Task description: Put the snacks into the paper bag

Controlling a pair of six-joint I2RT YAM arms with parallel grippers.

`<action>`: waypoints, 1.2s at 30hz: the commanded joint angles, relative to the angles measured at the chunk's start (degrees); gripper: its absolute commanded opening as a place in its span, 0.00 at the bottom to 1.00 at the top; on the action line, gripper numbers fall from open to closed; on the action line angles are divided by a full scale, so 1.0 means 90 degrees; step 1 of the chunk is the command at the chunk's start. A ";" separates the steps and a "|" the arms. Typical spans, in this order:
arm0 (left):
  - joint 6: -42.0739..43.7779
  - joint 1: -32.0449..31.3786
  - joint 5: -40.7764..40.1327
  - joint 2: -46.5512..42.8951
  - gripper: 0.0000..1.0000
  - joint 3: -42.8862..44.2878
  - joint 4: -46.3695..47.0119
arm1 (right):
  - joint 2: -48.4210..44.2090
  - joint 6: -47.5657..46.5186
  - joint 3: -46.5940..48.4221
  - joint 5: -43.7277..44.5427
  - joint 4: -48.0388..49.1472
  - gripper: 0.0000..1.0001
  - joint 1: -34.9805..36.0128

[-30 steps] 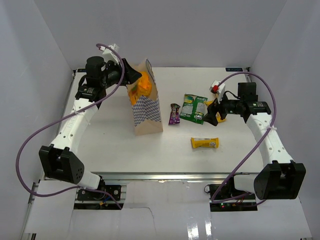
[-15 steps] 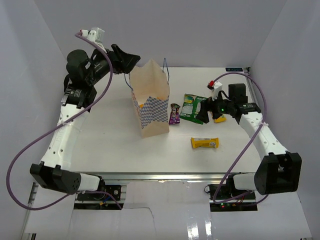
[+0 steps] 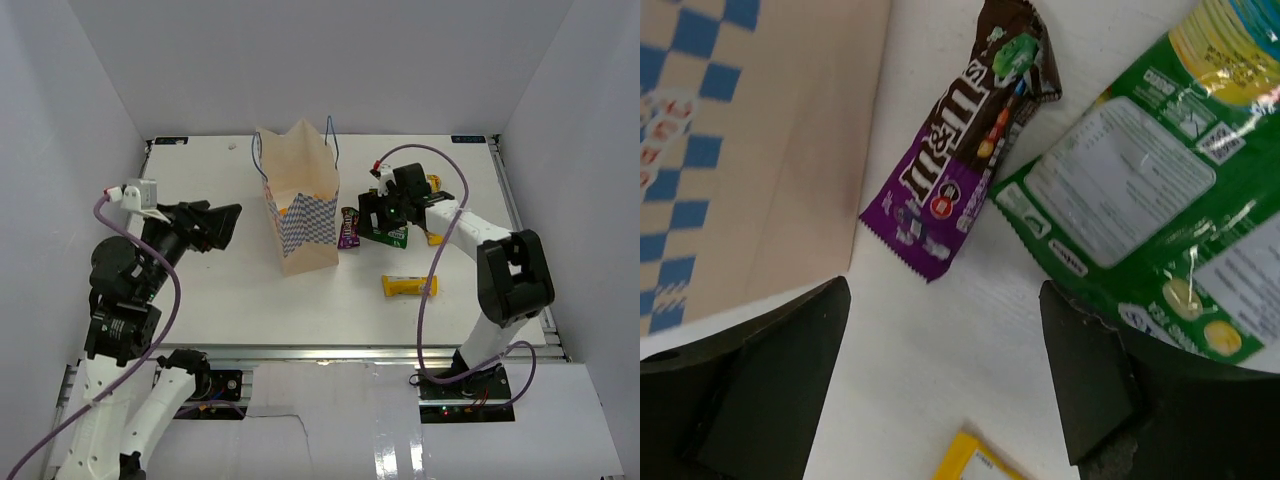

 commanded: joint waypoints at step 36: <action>-0.1840 -0.0021 -0.0614 -0.2085 0.98 -0.2764 -0.1133 | 0.0954 -0.0376 0.1033 0.0736 0.0669 0.18 0.0124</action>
